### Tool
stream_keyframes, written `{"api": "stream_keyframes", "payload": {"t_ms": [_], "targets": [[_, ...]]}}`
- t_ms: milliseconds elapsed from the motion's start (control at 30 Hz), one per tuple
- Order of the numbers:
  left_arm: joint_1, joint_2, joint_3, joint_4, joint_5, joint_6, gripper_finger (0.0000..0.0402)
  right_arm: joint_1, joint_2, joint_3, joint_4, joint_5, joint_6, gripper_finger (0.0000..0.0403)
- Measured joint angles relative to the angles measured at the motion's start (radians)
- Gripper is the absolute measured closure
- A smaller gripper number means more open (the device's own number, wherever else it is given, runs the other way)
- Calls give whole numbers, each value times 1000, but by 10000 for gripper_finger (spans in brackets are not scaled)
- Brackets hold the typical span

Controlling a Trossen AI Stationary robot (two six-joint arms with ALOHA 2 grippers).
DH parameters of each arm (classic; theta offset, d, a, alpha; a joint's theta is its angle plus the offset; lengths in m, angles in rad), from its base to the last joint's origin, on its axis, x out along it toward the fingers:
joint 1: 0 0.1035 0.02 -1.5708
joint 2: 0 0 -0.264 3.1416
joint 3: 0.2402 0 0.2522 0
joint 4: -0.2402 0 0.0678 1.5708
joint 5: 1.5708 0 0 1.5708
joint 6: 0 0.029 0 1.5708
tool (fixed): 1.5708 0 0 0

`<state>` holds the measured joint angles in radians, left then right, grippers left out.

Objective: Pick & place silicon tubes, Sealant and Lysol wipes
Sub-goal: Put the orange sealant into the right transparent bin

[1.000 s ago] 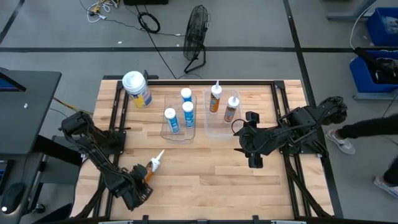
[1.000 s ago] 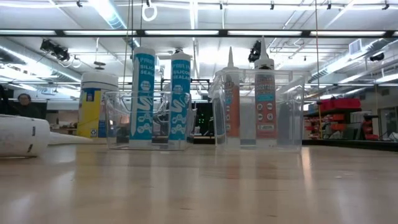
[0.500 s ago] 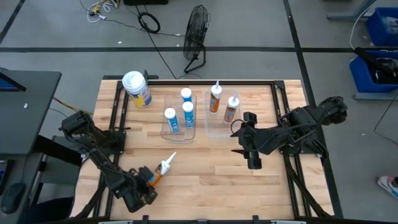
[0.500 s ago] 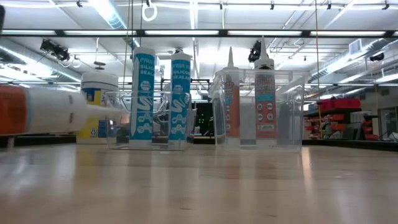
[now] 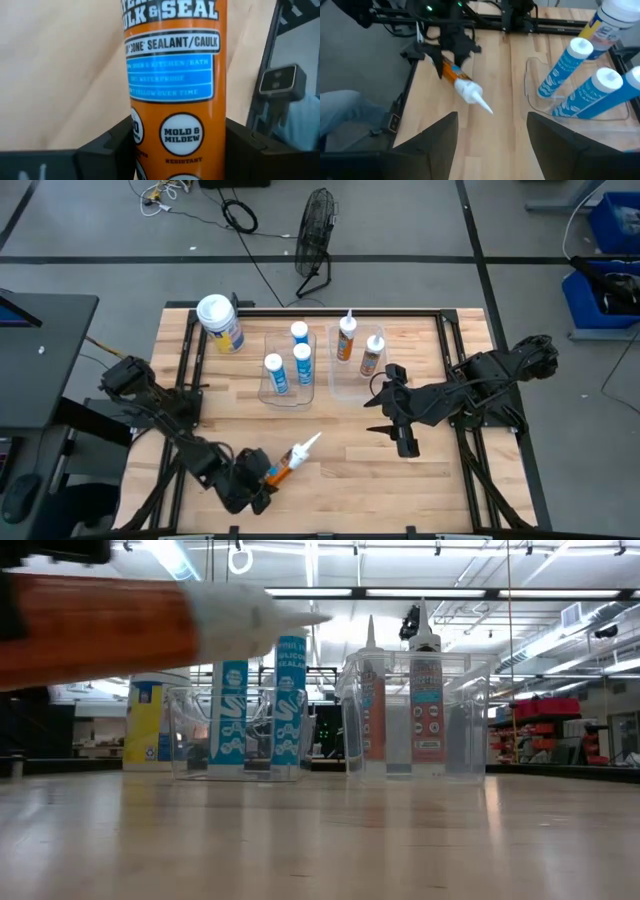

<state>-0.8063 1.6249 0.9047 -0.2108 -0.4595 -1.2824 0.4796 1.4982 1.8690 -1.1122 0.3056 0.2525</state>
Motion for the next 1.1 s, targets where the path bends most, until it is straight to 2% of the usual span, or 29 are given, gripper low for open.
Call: {"api": "stream_keyframes", "payload": {"t_ms": [167, 433, 667, 800, 1100], "targets": [[89, -1, 0, 81, 6, 186, 186, -16, 0, 0, 3, -16, -10, 160], [177, -1, 0, 262, 27, 418, 184, -29, 0, 0, -97, -128, 72, 160], [258, -4, 0, 421, 63, 602, 183, -73, 1, 0, -136, -131, 132, 160], [294, -4, 0, 461, 104, 660, 183, -136, 1, 0, -134, -137, 116, 160], [337, -4, 0, 560, 150, 751, 184, -235, 30, 2, -97, -249, 42, 160]]}}
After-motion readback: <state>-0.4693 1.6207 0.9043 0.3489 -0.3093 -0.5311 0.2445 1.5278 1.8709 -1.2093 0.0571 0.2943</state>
